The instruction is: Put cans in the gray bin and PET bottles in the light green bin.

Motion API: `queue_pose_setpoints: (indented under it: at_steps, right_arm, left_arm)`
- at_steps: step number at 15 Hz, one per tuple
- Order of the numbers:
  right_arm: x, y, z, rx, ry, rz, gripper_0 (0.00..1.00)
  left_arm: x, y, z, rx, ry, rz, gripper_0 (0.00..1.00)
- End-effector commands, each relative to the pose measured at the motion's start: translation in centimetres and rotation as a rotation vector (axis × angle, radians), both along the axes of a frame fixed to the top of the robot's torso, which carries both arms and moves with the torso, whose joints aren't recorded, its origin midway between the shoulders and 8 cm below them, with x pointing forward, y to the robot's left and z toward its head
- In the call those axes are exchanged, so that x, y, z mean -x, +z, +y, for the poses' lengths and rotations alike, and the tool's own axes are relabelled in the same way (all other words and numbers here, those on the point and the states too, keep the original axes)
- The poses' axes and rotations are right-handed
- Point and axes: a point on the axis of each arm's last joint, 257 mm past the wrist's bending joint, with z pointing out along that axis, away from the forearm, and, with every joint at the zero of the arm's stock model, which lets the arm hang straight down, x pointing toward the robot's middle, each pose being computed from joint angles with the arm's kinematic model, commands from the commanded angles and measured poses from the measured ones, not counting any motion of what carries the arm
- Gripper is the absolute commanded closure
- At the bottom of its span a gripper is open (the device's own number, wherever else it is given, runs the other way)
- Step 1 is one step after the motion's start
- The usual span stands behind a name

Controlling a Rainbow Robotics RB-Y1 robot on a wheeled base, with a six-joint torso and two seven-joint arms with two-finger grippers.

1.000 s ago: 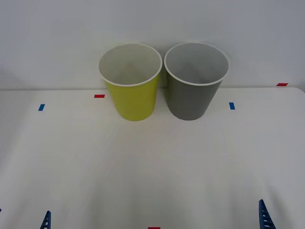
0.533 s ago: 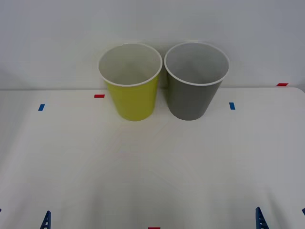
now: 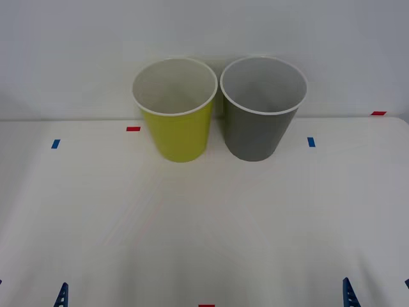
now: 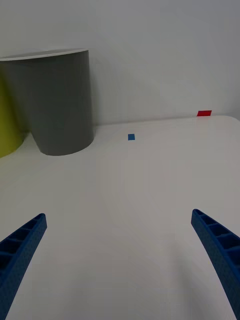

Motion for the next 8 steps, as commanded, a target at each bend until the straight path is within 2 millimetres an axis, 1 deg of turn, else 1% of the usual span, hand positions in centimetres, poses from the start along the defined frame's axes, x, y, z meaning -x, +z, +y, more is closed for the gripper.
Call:
queue_pose_setpoints:
  at_steps: [1,8]
  right_arm:
    - [0.00,0.00,0.00,0.000,0.000,0.000,0.00]
    - [0.00,0.00,0.00,0.000,0.000,0.000,0.00]
  left_arm:
    - [0.00,0.00,0.00,0.000,0.000,0.000,0.00]
    - [0.00,0.00,0.00,0.000,0.000,0.000,0.00]
